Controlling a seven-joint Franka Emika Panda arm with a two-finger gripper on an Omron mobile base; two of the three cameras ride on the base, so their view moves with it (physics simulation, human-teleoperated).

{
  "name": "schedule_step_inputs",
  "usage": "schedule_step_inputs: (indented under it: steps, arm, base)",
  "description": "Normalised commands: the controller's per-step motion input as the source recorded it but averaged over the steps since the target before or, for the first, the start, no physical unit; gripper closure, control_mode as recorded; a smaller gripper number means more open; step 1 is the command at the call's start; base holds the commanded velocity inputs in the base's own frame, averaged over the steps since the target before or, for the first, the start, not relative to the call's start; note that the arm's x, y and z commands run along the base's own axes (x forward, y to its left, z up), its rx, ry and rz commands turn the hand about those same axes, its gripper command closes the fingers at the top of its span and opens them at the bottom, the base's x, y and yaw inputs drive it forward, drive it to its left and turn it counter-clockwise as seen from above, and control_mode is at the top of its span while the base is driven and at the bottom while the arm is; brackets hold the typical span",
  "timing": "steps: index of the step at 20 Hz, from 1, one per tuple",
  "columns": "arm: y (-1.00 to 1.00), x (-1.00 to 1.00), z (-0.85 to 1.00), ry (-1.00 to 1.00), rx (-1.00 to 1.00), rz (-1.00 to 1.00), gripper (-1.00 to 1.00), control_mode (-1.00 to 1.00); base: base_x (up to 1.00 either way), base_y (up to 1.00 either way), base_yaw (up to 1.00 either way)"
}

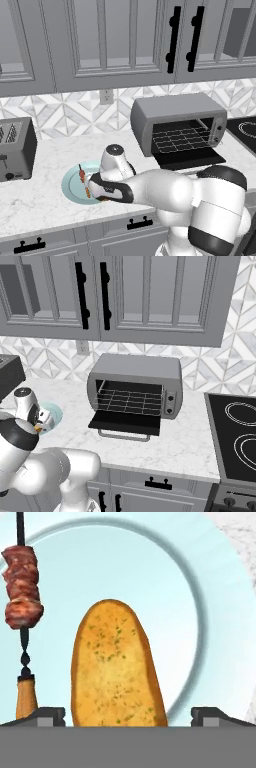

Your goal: Pick up the kebab skewer and baguette bread, and place them inside the toaster oven. Close the toaster oven door and start by setting the timer.

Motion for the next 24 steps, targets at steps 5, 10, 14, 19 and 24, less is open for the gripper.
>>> schedule_step_inputs:
  steps: [5, 10, 14, 19, 24]
  arm:
    - [0.09, 0.04, -0.1, 0.0, 0.0, 0.0, -1.0, -1.0]
    - [0.06, 0.0, -0.17, 0.0, 0.0, 0.0, -1.0, -1.0]
    - [0.01, 0.0, -0.15, 0.0, 0.0, 0.0, 1.0, -1.0]
    - [0.0, 0.0, -0.01, 0.0, 0.0, 0.0, 1.0, -1.0]
    - [-0.11, -0.14, 0.24, 0.0, 0.01, -0.06, 1.0, -1.0]
  base:
    - [0.0, 0.0, 0.0]
    - [0.0, 0.0, 0.0]
    - [0.0, 0.0, 0.0]
    - [0.0, 0.0, 0.0]
    - [0.0, 0.0, 0.0]
